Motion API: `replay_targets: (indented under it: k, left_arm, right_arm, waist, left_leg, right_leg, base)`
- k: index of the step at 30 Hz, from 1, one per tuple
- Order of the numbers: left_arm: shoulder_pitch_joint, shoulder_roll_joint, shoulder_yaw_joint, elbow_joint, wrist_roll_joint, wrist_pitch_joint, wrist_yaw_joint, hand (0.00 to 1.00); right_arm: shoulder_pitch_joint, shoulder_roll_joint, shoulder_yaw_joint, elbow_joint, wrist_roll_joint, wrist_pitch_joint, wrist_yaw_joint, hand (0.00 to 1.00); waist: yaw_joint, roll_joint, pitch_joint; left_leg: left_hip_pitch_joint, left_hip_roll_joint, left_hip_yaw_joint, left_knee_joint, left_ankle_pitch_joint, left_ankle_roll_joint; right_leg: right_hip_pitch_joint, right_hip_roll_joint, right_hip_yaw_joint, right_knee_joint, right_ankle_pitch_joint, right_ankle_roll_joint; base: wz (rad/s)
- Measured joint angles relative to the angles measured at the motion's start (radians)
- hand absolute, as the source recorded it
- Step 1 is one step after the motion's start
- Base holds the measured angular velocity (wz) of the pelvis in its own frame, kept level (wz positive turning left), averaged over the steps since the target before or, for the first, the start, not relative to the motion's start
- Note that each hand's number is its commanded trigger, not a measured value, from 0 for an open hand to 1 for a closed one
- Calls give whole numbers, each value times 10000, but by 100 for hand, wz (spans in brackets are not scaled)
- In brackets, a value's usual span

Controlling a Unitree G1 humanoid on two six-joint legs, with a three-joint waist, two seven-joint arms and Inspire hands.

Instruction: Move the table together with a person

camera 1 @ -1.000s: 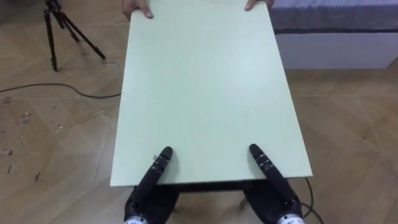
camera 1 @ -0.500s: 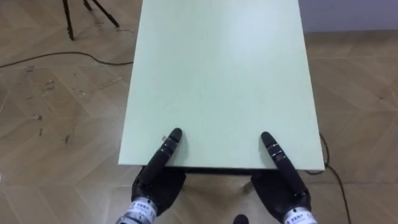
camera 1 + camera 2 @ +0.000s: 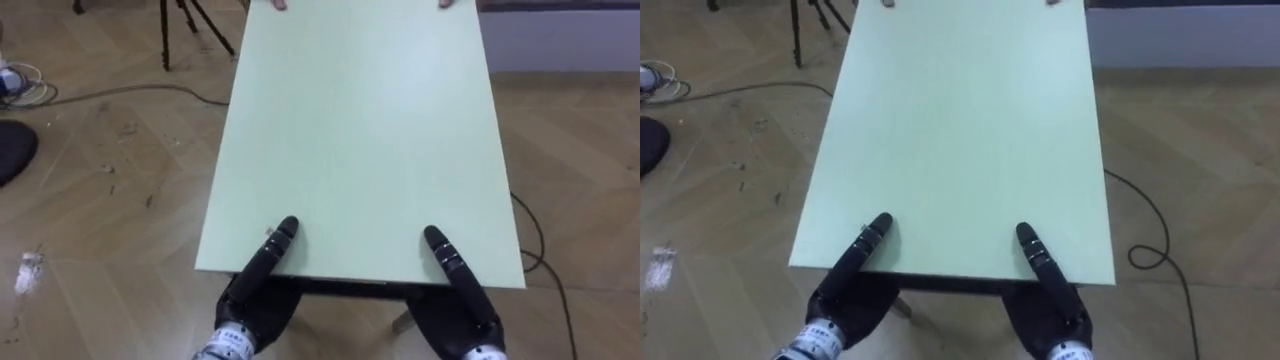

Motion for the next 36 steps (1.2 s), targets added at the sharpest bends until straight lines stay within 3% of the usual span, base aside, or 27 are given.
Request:
replay_targets:
  k: [1,3,5,6,7,8,10,13,18,21,22,23,24,25,26,27,28,29,30,32,34,35,36]
  left_arm:
    - [9,36,-26,-170,-11,-41,45,100]
    - [9,50,-70,-387,-19,-66,209,100]
    - [7,126,-58,-462,-22,-85,256,100]
    - [-29,238,-9,-525,15,-90,292,100]
    - [-72,327,26,-596,123,-129,293,100]
    - [-78,363,11,-643,153,-161,293,100]
    - [-80,347,97,-830,111,-369,292,100]
    - [-16,280,350,-856,210,-390,292,100]
    - [213,385,347,-856,175,-324,369,100]
    - [295,403,328,-856,77,-258,434,100]
    - [287,389,274,-855,92,-256,541,100]
    - [276,386,192,-856,90,-261,589,100]
    - [203,388,140,-857,82,-261,633,100]
    - [64,361,174,-892,41,-268,640,100]
    - [81,317,209,-916,17,-291,636,100]
    - [273,182,239,-915,-176,-325,634,100]
    - [465,135,237,-915,-376,-323,634,100]
    - [540,97,237,-915,-433,-317,634,100]
    - [616,79,238,-914,-447,-278,598,100]
    - [548,82,311,-915,-440,-190,551,100]
    - [404,81,339,-919,-343,-103,520,100]
    - [381,61,330,-919,-311,-100,521,100]
    - [223,57,319,-918,-246,-60,531,100]
  right_arm:
    - [1,9,8,-149,-1,-10,-34,100]
    - [1,-41,67,-331,-21,-137,-105,100]
    - [2,-16,253,-344,20,-317,-144,100]
    - [13,-13,354,-343,123,-470,-156,100]
    - [3,78,439,-344,153,-550,-156,100]
    - [-37,137,454,-344,107,-566,-155,100]
    - [-473,81,529,-327,84,-538,-180,100]
    - [-780,144,714,-111,91,-558,-181,100]
    - [-657,101,723,-9,320,-407,-228,100]
    - [-575,108,793,9,248,-415,-363,100]
    - [-562,60,792,9,242,-437,-437,100]
    - [-563,33,796,9,237,-453,-462,100]
    - [-565,-12,801,-3,238,-525,-471,100]
    - [-592,-143,785,-185,255,-634,-473,100]
    - [-689,-240,830,-248,254,-637,-511,100]
    - [-884,-379,1003,-248,254,-640,-711,100]
    - [-971,-576,1098,-252,215,-641,-797,100]
    - [-985,-630,1110,-252,216,-637,-808,100]
    - [-982,-660,1115,-252,214,-636,-812,100]
    - [-981,-649,1093,-305,175,-638,-811,100]
    - [-970,-586,987,-338,154,-664,-810,100]
    - [-968,-609,981,-337,199,-675,-810,100]
    - [-965,-664,980,-368,349,-757,-793,100]
  waist:
    - [-3,-71,22]
    - [20,-170,40]
    - [10,-331,20]
    - [-18,-578,21]
    - [63,-790,12]
    - [100,-832,6]
    - [324,-844,9]
    - [591,-819,11]
    - [656,-761,26]
    - [825,-660,84]
    - [911,-583,116]
    - [932,-544,112]
    - [930,-509,94]
    - [885,-485,88]
    - [912,-390,122]
    - [927,-98,117]
    - [869,215,116]
    - [838,323,123]
    - [760,390,133]
    - [453,406,128]
    - [94,454,131]
    - [63,484,123]
    - [-53,634,168]
  left_leg:
    - [-254,86,-100,30,138,75]
    - [-468,63,-76,27,268,172]
    - [-590,75,360,-21,334,266]
    - [-615,43,955,-70,354,335]
    - [-751,-20,1193,-74,396,411]
    - [-844,-22,1206,3,396,412]
    - [-1393,39,1076,268,428,445]
    - [-1925,162,378,626,597,189]
    - [-1997,486,45,709,898,-23]
    - [-1997,641,-619,706,1169,-283]
    - [-1988,626,-1198,568,1419,-482]
    - [-1974,585,-1499,373,1595,-600]
    - [-1932,417,-2019,-311,2147,-885]
    - [-1962,359,-2340,-845,2606,-1201]
    - [-2007,521,-2271,-431,2276,-1143]
    - [-1964,1023,-2070,1265,1075,-1204]
    - [-1781,1522,-1981,2906,260,-1348]
    - [-1627,1716,-1990,3563,36,-1385]
    - [-1186,1959,-2056,4410,-73,-1398]
    - [-494,2251,-2313,4874,-24,-1483]
    - [849,2719,-2325,3929,279,-1869]
    - [1171,2782,-2322,3445,362,-1937]
    - [1686,2866,-2280,2034,445,-2147]
  right_leg:
    - [5,-30,-44,-463,-88,130]
    - [70,1,-98,-1115,-180,207]
    - [351,122,-27,-1530,-505,201]
    - [552,55,10,-1202,-835,133]
    - [918,107,13,-1212,-1113,135]
    - [1149,175,17,-1469,-1227,139]
    - [1922,427,27,-3619,-1692,200]
    - [2250,798,-121,-5044,-1717,142]
    - [2246,1264,-118,-5167,-1537,-259]
    - [2261,1582,-152,-5174,-1345,-592]
    - [2254,1719,-280,-5203,-1212,-805]
    - [2240,1788,-388,-5348,-1111,-921]
    - [2218,1895,-480,-5749,-855,-1109]
    - [2026,1818,-840,-6117,-562,-1201]
    - [1958,1863,-955,-6194,-455,-1281]
    - [1973,2044,-1310,-6197,-328,-1430]
    - [2073,2260,-1753,-6173,-275,-1522]
    - [2065,2337,-1926,-6124,-267,-1563]
    - [1957,2374,-2347,-5985,-290,-1643]
    - [1660,2379,-2848,-5777,-322,-1734]
    - [1087,2370,-3112,-5291,-363,-1800]
    - [918,2349,-3076,-5117,-369,-1810]
    - [544,2288,-2961,-4642,-369,-1810]
  base:
    - [-32]
    - [-27]
    - [-16]
    - [0]
    - [0]
    - [-23]
    - [-50]
    - [-39]
    - [0]
    - [-10]
    - [-5]
    - [11]
    - [21]
    - [10]
    - [-24]
    - [-48]
    - [-44]
    - [-24]
    - [9]
    - [44]
    - [46]
    - [40]
    - [60]
